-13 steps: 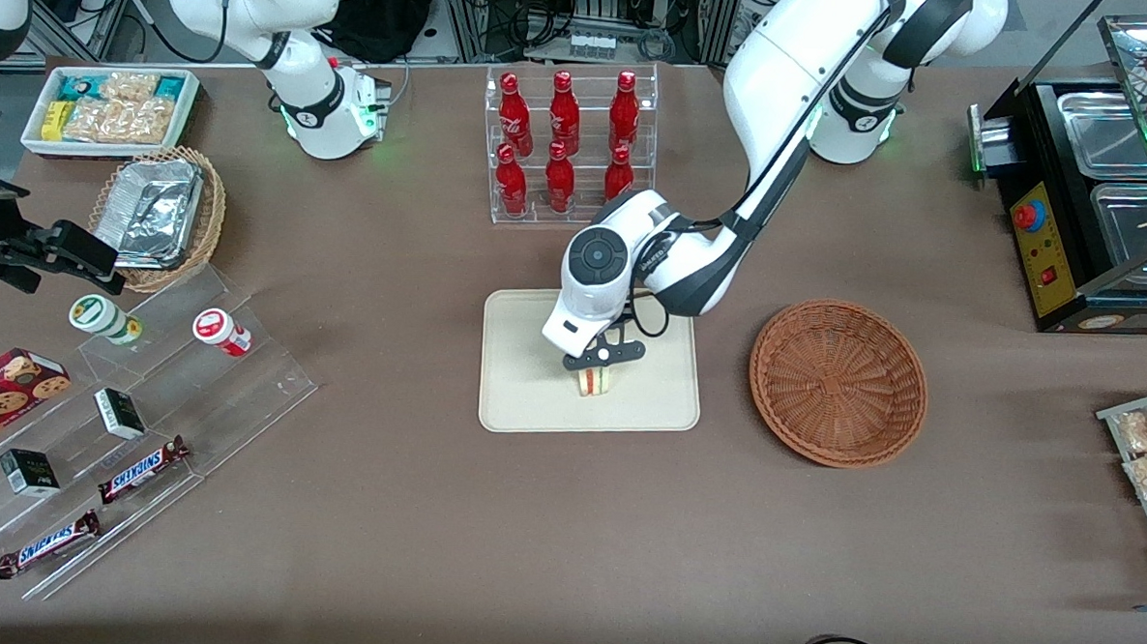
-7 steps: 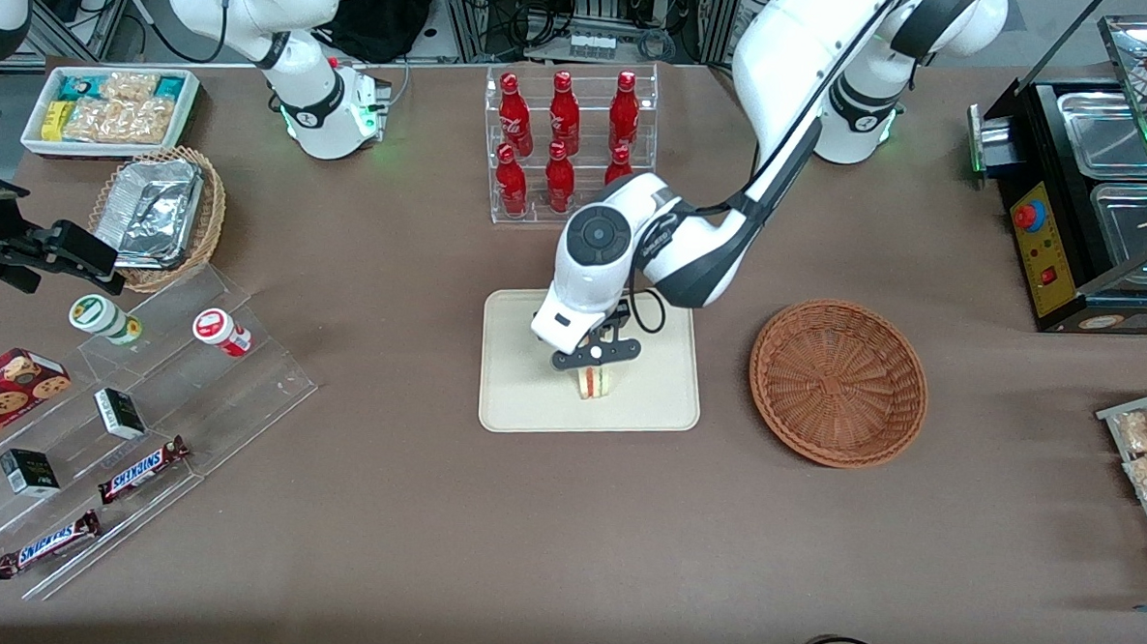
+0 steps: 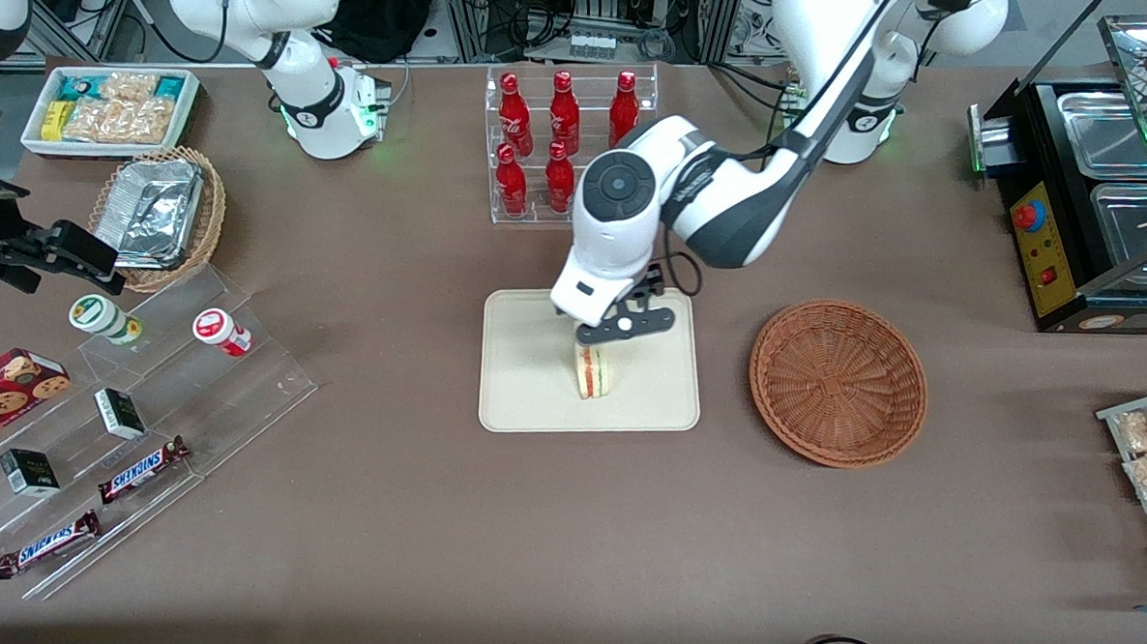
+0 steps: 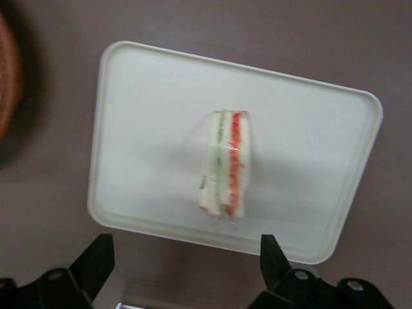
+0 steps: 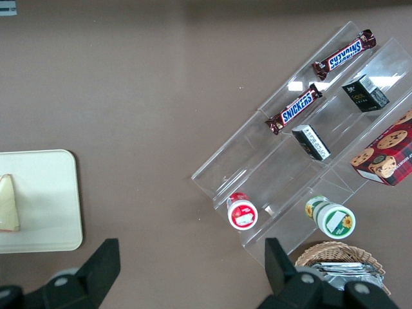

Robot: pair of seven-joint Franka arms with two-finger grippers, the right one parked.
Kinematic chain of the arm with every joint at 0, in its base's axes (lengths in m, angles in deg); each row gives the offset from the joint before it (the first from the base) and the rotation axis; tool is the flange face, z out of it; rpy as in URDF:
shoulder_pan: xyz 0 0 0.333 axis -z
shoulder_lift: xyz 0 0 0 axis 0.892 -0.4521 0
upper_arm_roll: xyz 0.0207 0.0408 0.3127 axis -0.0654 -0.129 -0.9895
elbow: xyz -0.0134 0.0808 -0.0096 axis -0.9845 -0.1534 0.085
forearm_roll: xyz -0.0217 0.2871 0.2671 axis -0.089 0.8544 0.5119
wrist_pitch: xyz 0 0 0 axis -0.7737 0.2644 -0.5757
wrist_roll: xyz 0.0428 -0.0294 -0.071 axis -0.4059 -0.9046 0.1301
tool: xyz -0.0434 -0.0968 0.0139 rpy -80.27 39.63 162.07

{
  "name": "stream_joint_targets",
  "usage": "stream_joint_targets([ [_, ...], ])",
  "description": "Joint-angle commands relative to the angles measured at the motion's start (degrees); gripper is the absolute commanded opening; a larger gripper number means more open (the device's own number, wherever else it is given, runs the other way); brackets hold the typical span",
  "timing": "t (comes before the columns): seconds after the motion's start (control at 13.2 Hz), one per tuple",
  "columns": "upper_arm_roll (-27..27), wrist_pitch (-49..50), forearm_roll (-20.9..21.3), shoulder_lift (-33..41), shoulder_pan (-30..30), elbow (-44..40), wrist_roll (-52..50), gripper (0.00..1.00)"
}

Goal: Place sandwich from basket to tray

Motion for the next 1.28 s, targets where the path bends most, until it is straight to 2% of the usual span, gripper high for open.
stream_joint_targets([
  [0.0,-1.24,2.34,0.72,2.66,-2.85,1.92,0.84,1.00],
  [0.53,-1.24,4.28,0.72,11.36,-15.06,11.31,20.24,1.00],
  [0.91,-0.72,9.97,0.63,20.32,-24.11,17.47,35.01,1.00],
  [1.13,4.81,15.86,0.55,23.84,-33.06,17.22,41.69,1.00],
  [1.21,4.82,17.27,0.55,24.98,-34.13,17.13,43.72,1.00],
])
